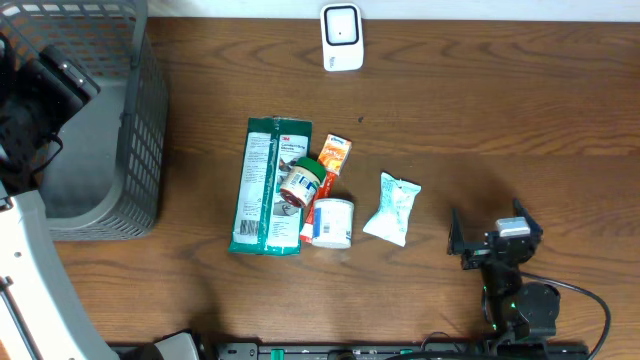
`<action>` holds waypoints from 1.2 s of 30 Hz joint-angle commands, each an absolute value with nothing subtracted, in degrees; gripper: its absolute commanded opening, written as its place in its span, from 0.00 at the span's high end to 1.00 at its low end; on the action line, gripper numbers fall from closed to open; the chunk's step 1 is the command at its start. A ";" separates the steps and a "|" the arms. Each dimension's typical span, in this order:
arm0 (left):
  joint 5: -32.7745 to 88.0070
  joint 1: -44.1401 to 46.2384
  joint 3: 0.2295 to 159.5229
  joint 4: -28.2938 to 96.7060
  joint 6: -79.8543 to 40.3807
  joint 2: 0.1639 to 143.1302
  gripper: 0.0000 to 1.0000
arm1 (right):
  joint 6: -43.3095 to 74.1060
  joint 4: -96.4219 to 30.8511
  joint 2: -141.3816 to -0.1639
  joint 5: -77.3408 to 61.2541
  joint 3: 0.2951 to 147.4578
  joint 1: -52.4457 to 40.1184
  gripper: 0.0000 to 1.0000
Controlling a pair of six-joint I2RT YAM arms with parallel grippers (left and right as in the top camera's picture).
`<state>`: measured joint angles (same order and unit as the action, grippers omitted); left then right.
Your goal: Scan the item barcode
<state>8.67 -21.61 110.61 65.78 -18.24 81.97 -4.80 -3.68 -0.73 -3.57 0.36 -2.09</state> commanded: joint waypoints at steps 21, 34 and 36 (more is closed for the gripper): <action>8.56 -21.85 110.72 65.91 -18.74 82.02 0.12 | -0.54 -39.88 -42.70 -13.19 58.61 -1.80 0.01; 8.56 -21.85 110.72 65.91 -18.74 82.02 0.12 | -0.32 -60.53 -67.70 -18.28 69.91 -1.80 0.01; 8.56 -21.85 110.72 65.91 -18.74 82.02 0.12 | -0.27 -61.65 -69.95 -18.28 69.91 -1.80 0.01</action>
